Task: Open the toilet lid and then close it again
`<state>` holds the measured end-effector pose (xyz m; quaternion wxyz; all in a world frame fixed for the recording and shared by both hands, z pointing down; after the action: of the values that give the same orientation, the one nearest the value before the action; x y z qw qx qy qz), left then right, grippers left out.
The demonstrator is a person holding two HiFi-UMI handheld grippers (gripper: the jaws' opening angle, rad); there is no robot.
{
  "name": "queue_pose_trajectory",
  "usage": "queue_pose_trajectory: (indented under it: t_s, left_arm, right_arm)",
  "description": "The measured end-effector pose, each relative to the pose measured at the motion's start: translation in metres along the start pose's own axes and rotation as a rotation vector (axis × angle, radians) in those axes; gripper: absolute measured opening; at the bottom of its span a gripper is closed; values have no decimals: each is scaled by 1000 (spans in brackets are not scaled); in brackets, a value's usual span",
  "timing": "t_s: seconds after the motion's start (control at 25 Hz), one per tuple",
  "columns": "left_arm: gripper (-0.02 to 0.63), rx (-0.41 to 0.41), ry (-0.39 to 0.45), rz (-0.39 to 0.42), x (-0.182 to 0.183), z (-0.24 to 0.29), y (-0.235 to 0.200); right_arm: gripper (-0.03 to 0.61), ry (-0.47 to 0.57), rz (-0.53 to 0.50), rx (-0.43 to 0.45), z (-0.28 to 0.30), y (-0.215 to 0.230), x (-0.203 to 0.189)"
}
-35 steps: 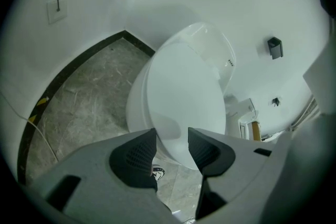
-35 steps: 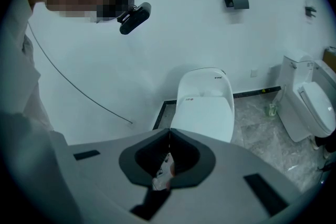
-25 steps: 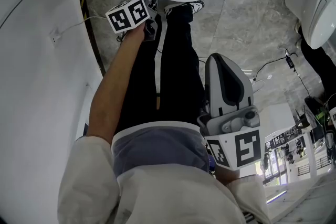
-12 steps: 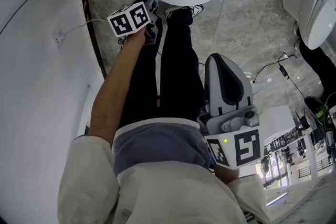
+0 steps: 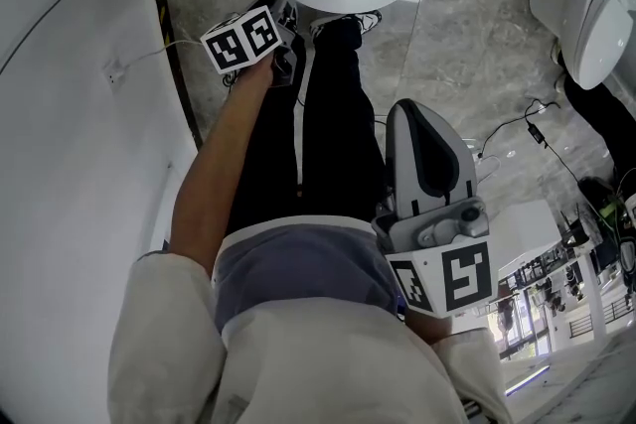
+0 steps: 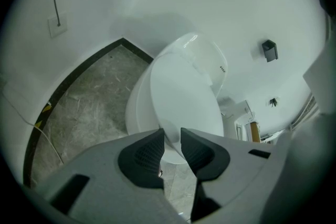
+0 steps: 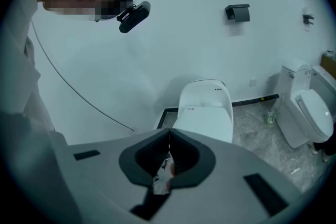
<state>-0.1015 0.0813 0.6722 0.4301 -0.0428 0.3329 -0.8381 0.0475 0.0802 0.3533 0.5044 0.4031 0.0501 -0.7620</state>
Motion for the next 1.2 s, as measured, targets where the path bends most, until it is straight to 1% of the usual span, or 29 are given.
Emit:
queue_pose_trajectory:
  t_s: [0.72,1.2]
  left_arm:
    - [89,-27,21,47,21,-31,38]
    - [87,-41,44,41,38,-52,64]
  right_arm:
    - [11,68,-21,-15,-32,-11,35]
    - [11,106,-37,-24,-53,-27,55]
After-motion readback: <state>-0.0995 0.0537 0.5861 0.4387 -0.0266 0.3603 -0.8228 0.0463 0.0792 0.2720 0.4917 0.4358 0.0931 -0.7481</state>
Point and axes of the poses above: the fingertips, and each gripper's own axes: z forward along the fingers, y to its right, x out of its top, the point moved 1 cm from there along -z, backward along the fingers, and after that the axes turned 4 degrees about -z, right-handed, at the moved point
